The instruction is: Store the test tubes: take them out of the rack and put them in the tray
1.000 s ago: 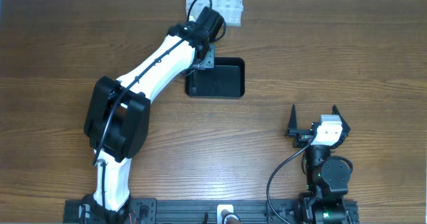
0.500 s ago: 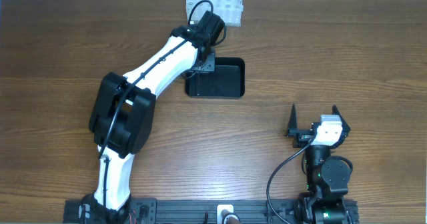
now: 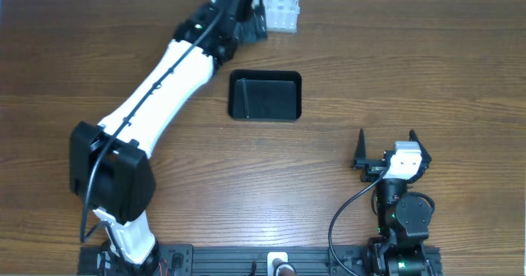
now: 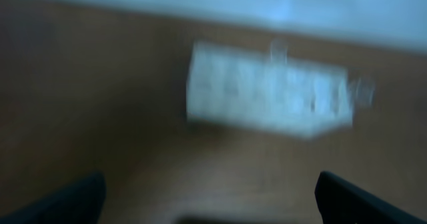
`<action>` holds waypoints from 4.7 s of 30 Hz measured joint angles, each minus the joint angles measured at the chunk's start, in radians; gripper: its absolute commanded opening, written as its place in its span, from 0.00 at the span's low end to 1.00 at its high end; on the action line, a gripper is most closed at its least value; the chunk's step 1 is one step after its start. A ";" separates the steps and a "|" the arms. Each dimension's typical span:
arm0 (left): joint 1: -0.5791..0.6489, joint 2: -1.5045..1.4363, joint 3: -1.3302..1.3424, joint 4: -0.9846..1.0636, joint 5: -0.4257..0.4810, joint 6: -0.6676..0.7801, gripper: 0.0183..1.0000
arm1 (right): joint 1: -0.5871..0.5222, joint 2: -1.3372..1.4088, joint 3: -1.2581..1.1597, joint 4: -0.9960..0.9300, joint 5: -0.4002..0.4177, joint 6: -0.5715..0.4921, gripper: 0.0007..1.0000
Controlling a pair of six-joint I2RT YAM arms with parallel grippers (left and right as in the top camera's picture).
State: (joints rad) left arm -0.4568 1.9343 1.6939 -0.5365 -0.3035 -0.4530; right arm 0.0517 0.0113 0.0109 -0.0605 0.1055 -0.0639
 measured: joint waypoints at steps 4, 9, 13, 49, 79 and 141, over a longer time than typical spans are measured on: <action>0.050 0.005 0.000 0.119 -0.006 0.070 1.00 | 0.000 0.000 0.000 0.000 0.000 0.001 0.99; 0.103 0.055 0.000 0.280 0.049 0.211 1.00 | 0.000 0.000 0.000 0.000 0.000 0.001 0.99; 0.119 0.121 0.000 0.374 0.104 0.292 1.00 | 0.000 0.000 0.000 0.000 0.001 0.000 0.99; 0.119 0.317 0.000 0.602 0.238 0.408 1.00 | 0.000 0.000 0.000 0.000 0.003 0.001 0.99; 0.119 0.395 0.003 0.720 0.281 0.408 1.00 | 0.000 0.000 0.000 0.000 0.003 0.001 0.99; 0.103 0.465 0.051 0.855 0.327 0.454 0.53 | 0.000 0.000 0.000 0.000 0.003 0.001 0.99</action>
State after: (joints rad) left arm -0.3538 2.3997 1.7454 0.3187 0.0235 0.0006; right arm 0.0517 0.0113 0.0109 -0.0605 0.1081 -0.0628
